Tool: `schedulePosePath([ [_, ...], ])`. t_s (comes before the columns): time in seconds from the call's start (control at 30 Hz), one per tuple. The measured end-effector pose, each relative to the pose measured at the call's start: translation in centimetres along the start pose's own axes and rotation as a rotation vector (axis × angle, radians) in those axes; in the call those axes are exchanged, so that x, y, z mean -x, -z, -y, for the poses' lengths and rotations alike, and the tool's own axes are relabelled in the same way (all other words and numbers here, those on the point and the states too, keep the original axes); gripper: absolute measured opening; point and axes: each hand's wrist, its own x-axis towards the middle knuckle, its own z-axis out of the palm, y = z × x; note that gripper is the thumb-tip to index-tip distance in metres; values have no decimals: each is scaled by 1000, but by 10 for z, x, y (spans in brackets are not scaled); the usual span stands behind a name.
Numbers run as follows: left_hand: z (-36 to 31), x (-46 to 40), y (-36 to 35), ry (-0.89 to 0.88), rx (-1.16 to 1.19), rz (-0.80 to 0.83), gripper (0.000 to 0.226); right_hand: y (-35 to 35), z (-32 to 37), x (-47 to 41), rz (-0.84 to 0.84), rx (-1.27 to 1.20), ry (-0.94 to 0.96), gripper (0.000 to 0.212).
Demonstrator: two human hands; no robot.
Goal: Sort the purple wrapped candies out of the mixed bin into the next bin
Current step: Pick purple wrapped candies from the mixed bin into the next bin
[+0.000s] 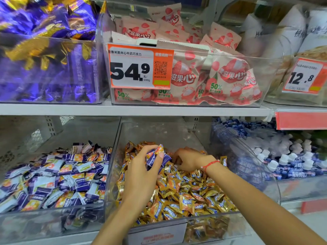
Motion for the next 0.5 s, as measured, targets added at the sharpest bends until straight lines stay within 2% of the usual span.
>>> schedulePosePath([
  [0.1, 2, -2, 0, 5, 4, -4, 19, 3, -7, 24, 10, -240, 23, 35],
  [0.2, 2, -3, -1, 7, -2, -11, 20, 11, -10, 55, -131, -620, 27, 38],
  [0.33, 4, -2, 0, -23, -6, -29, 15, 22, -6, 74, -178, -1138, -123, 37],
  [0.43, 6, -1, 2, -39, -17, -50, 13, 27, 8, 72, -62, -1296, -242, 29],
  [0.5, 5, -1, 2, -37, 7, -49, 12, 26, 18, 65, -21, -1193, -253, 27],
])
